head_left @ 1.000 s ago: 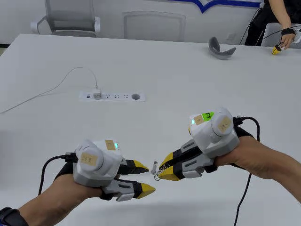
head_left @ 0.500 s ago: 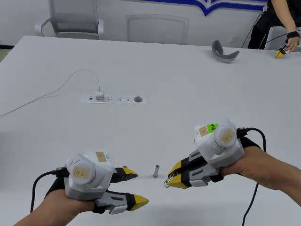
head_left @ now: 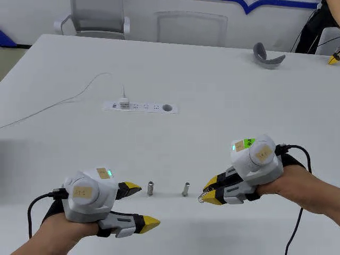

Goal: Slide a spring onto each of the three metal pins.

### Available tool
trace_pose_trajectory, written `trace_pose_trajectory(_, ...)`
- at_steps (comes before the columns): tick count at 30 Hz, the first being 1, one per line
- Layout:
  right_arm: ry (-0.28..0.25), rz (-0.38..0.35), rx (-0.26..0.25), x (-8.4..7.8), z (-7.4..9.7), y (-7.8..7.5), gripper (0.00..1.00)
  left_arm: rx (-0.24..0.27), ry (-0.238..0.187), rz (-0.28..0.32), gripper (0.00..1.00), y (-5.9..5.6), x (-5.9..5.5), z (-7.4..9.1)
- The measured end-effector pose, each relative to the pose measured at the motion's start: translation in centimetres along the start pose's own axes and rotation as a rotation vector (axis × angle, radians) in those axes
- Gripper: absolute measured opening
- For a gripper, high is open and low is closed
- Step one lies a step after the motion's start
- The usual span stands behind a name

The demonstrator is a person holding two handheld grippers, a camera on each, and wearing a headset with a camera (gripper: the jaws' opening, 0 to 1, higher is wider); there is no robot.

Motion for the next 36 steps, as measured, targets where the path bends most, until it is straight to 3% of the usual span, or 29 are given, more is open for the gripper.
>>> trace_pose_trajectory(11,0.042,0.02,0.005,-0.5,-1.6,-1.4,0.13,0.075,0.007,0.041,0.62,1.4,-1.4,2.0)
trace_pose_trajectory(20,0.073,0.039,-0.004,-0.9,-2.8,-3.0,0.13,0.106,0.003,0.07,0.63,1.7,-1.9,2.6)
trace_pose_trajectory(36,0.102,0.053,-0.029,-1.0,-5.0,-5.8,0.13,0.186,-0.002,0.115,0.65,3.6,-2.9,5.3)
Point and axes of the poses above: the centre of the closed fingertips' face, and the gripper's own axes: z roughly backward along the fingers, y roughly to its left, x roughly out of its top, the point moved 3 cm from there along z, roughly backward along the fingers, and after that the axes turned 13 degrees about -y, right-handed, at the moved point
